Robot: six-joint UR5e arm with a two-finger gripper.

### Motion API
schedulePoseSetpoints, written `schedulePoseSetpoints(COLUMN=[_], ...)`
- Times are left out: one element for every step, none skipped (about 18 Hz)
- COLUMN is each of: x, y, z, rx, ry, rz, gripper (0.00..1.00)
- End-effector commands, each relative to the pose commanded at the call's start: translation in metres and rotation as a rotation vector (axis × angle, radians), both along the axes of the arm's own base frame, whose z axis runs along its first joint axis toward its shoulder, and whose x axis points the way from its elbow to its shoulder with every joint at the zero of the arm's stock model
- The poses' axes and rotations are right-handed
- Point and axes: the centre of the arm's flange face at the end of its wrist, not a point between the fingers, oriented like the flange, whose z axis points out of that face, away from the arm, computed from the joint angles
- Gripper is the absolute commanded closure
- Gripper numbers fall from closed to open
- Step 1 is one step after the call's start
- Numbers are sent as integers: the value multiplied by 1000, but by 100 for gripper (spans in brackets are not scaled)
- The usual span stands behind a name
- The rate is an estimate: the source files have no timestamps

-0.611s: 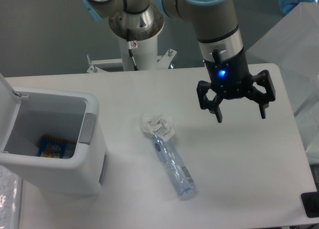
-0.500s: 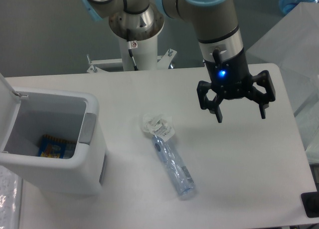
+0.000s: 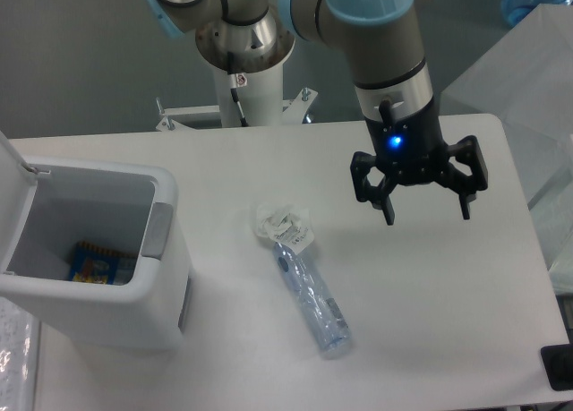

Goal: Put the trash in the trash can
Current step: 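Move the open gripper over the crumpled white paper wad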

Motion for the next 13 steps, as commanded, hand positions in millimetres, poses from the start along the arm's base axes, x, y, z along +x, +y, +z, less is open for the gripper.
schedulePoseSetpoints(x=[4, 5, 7, 11, 15, 21, 27, 31, 36, 40, 45, 48, 52], y=[0, 0, -1, -3, -6, -9, -13, -16, -19, -22, -24, -26, -29], z=[-9, -15, -26, -38, -46, -56, -64, -72, -81, -92, -100, -105, -108], rx=[-1, 5, -1, -6, -14, -23, -27, -34, -46, -57, -68, -75, -81], ry=[-7, -3, -10, -20, -32, -50, -67, -82, -98, -116, -129, -138, -143], rz=[-7, -3, -4, -3, 0, 4, 11, 17, 17, 17, 14, 13, 9], gripper=[0, 0, 0, 0, 0, 0, 0, 0, 0, 0, 0, 0, 0])
